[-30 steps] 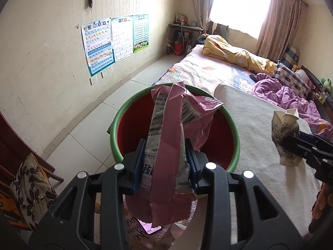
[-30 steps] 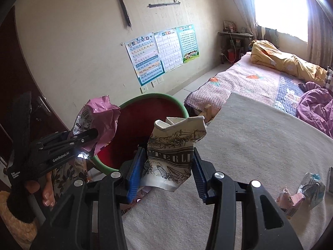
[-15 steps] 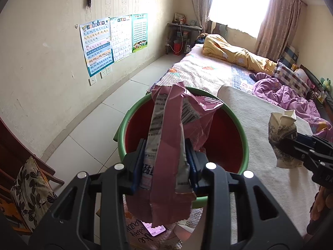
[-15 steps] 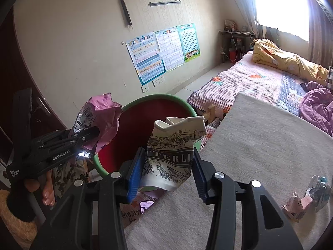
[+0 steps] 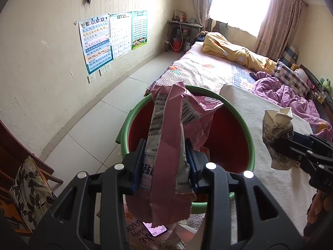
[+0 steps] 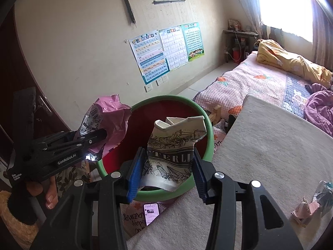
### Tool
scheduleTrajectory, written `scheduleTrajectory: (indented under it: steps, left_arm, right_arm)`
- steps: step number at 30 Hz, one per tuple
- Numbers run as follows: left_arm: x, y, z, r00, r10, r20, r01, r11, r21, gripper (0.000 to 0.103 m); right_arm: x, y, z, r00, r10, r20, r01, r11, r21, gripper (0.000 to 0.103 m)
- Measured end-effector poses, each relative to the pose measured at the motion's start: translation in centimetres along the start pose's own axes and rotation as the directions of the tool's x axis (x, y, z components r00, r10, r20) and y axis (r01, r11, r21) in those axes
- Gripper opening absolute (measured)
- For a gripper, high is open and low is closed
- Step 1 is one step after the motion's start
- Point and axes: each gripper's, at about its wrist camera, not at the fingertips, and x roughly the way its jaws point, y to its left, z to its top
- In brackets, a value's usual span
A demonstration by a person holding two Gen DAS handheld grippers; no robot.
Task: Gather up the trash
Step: 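Hold the pink wrapper and white cup above the bin opening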
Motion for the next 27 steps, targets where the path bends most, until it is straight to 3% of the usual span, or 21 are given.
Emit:
scheduleTrajectory:
  steps: [27]
  left_arm:
    - [2.5,1.0,1.5,0.999,-0.02,-0.035,0.02,1.0,0.017,0.035]
  right_arm:
    - [2.3,0.4,1.2,1.0,-0.005,-0.007,0.005,1.0,0.009,0.044]
